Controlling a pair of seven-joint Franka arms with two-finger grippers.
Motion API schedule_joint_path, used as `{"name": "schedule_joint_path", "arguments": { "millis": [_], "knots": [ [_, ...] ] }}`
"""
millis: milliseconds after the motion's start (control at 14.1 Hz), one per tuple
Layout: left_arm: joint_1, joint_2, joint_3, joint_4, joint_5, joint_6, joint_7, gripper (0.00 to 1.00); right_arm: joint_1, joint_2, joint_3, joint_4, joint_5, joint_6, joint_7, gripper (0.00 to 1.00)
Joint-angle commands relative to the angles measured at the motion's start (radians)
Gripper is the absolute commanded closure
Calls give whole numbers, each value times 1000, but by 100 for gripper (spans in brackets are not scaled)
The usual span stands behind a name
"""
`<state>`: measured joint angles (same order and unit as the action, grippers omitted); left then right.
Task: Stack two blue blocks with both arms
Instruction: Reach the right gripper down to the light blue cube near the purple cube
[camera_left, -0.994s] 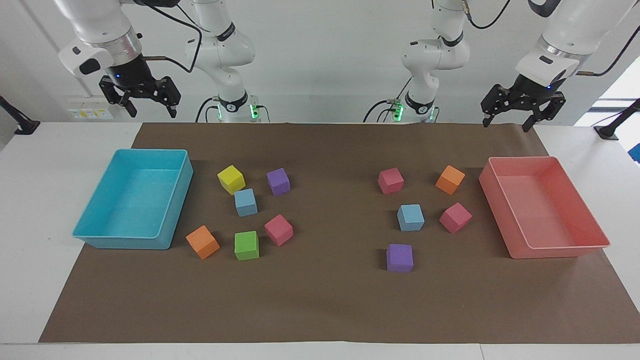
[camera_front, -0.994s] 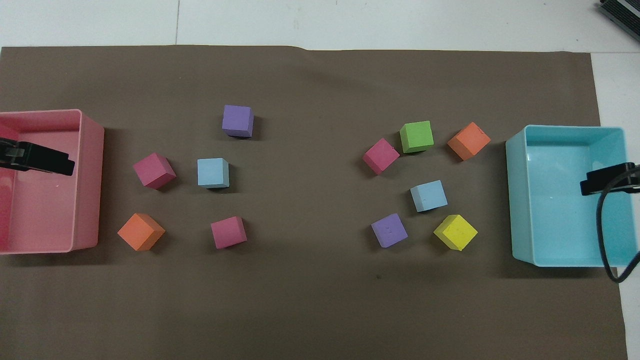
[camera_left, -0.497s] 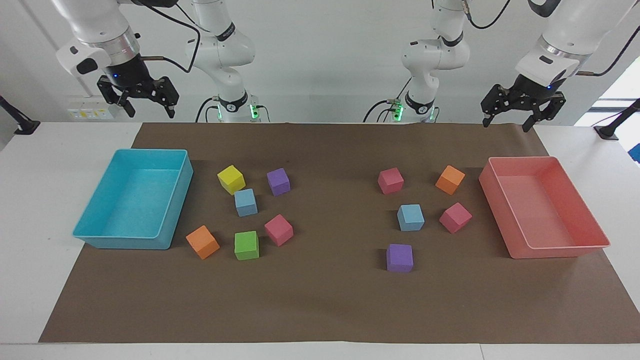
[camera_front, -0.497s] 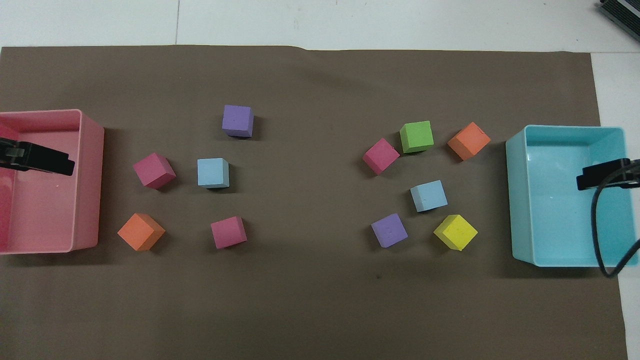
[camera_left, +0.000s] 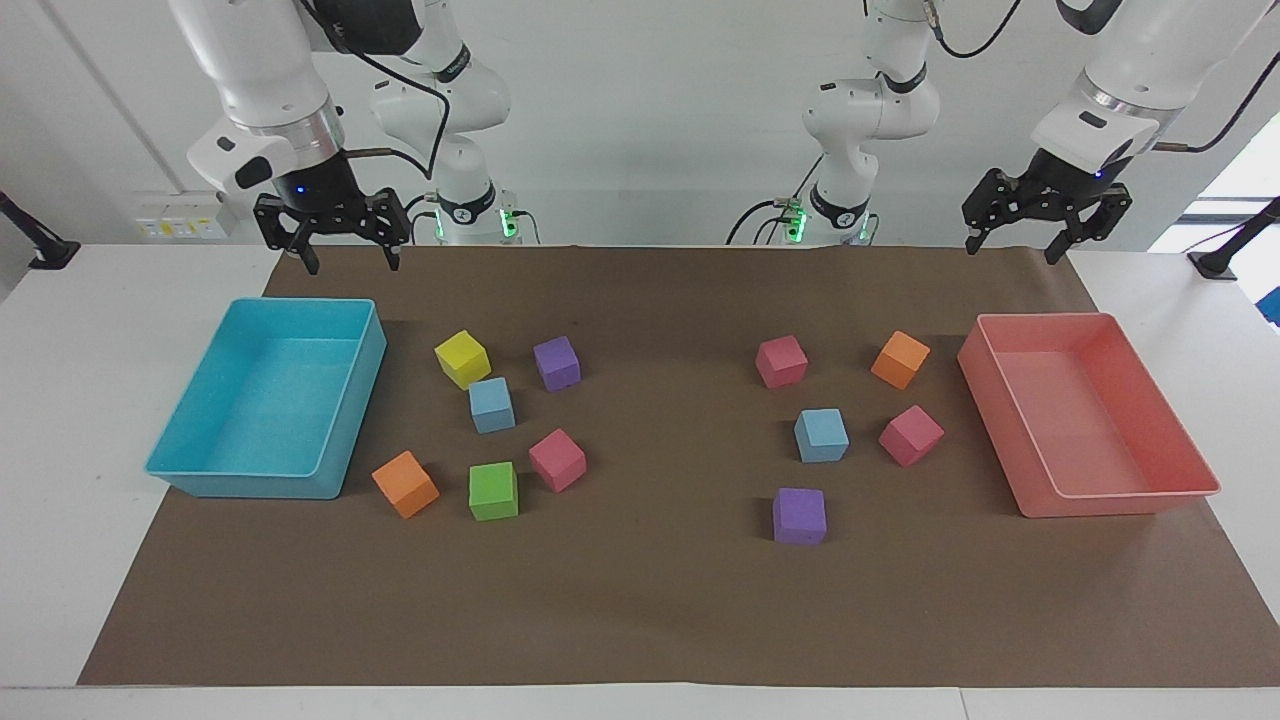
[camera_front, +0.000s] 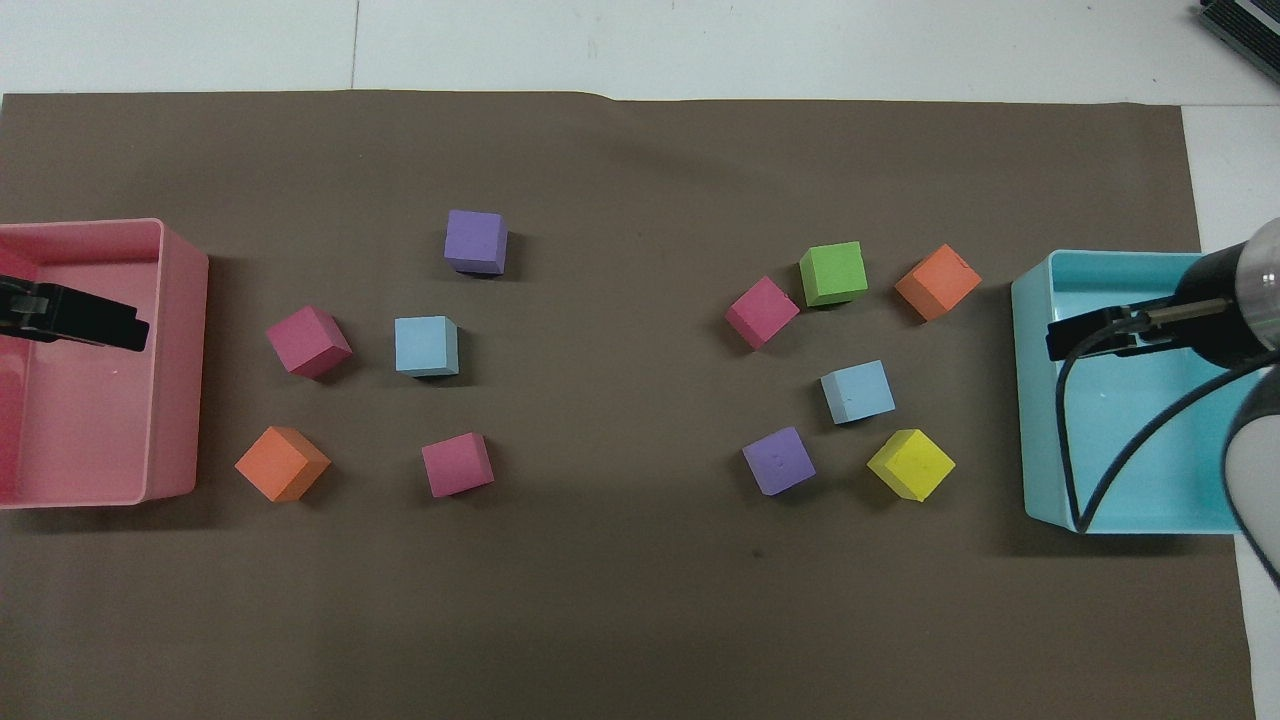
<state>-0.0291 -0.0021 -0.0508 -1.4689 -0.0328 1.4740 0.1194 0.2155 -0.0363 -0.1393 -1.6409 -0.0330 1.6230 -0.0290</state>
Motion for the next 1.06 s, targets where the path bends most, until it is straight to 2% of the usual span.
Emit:
{"name": "schedule_joint_path", "arguments": {
  "millis": [0,284,568,781,994],
  "knots": [
    [17,-13,-7,-10,1,8,8,0,28,-10,3,-86,-10,72,-16,0],
    [17,-13,-7,-10,1,8,8,0,55,10,3,-178,-8,172,-35,0],
    [17,-13,-7,-10,1,8,5,0,101,107,3,-197,1,224,-74,0],
    [17,-13,-7,-10,1,5,5,0,102,108,3,-295,59,345,-74,0],
    [15,-15,-7,-10,1,0,5,0,114,142,3,-338,61,389,-23,0]
  ]
}}
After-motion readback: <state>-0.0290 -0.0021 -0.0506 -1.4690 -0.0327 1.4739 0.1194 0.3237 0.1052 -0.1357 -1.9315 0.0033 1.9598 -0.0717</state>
